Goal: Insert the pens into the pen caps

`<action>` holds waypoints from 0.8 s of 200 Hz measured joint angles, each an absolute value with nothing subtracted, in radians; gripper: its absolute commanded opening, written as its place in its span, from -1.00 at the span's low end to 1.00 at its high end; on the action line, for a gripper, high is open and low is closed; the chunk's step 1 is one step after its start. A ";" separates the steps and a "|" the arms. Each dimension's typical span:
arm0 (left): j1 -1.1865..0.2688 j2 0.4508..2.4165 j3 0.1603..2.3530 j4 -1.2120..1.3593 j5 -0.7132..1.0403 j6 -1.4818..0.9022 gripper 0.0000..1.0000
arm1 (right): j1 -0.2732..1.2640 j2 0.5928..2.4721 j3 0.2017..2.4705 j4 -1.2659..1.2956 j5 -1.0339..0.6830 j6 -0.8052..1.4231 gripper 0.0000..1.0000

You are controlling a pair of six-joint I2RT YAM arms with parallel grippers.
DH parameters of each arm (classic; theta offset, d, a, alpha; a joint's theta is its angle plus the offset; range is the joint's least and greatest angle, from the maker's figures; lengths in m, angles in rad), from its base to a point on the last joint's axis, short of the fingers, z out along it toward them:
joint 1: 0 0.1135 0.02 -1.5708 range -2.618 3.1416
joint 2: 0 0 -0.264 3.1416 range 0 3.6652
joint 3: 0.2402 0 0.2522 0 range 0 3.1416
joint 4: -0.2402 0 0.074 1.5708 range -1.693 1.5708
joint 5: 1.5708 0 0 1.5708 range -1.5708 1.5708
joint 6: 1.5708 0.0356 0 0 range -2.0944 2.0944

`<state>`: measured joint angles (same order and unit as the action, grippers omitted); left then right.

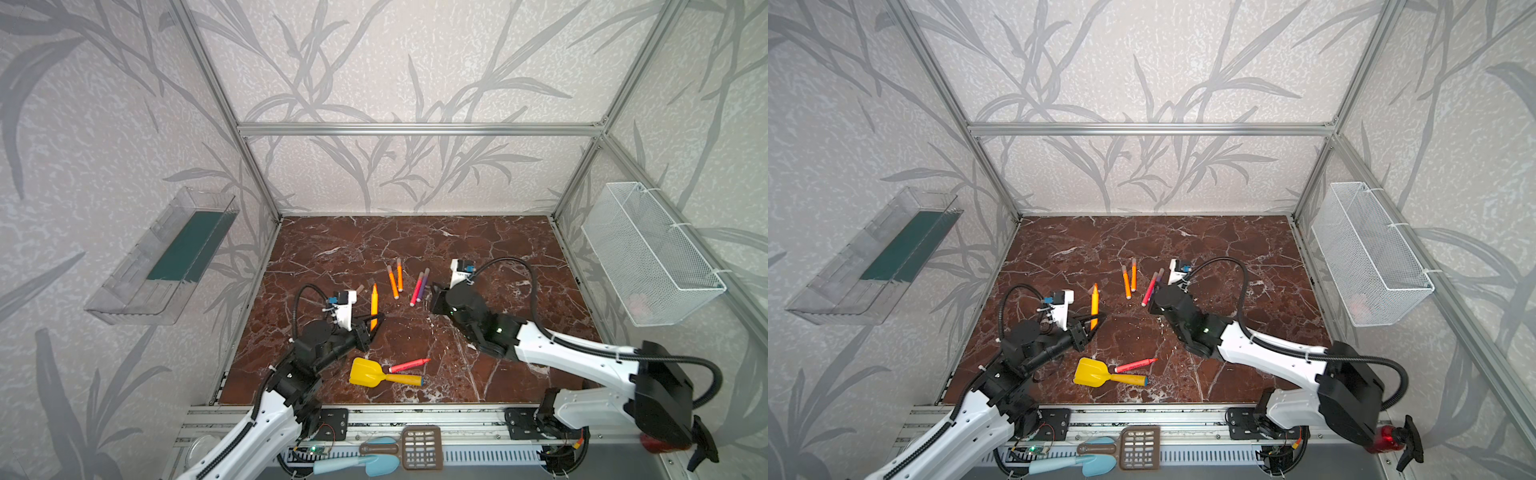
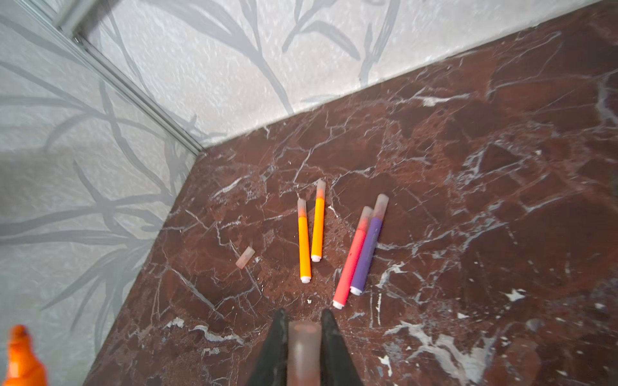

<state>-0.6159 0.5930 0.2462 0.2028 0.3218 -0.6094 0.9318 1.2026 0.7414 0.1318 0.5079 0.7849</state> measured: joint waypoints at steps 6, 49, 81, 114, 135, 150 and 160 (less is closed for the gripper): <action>-0.663 0.636 0.246 0.229 0.300 -0.600 -1.00 | 0.914 1.160 0.710 0.132 0.503 0.785 -1.00; -0.945 0.915 0.297 0.358 0.153 -0.514 -1.00 | 0.699 0.899 0.505 0.131 0.416 0.797 -1.00; -1.084 1.098 0.376 0.470 0.073 -0.447 -1.00 | 0.569 0.831 0.440 0.139 0.283 0.808 -1.00; -1.139 1.259 0.440 0.544 0.039 -0.399 -1.00 | 0.540 0.826 0.394 0.206 0.164 0.828 -1.00; -1.141 1.317 0.466 0.569 0.026 -0.388 -1.00 | 0.540 0.832 0.387 0.258 0.096 0.845 -1.00; -1.141 1.348 0.470 0.609 0.022 -0.384 -1.00 | 0.540 0.837 0.387 0.302 0.051 0.860 -1.00; -1.141 1.362 0.470 0.632 0.017 -0.385 -1.00 | 0.540 0.840 0.387 0.327 0.020 0.870 -1.00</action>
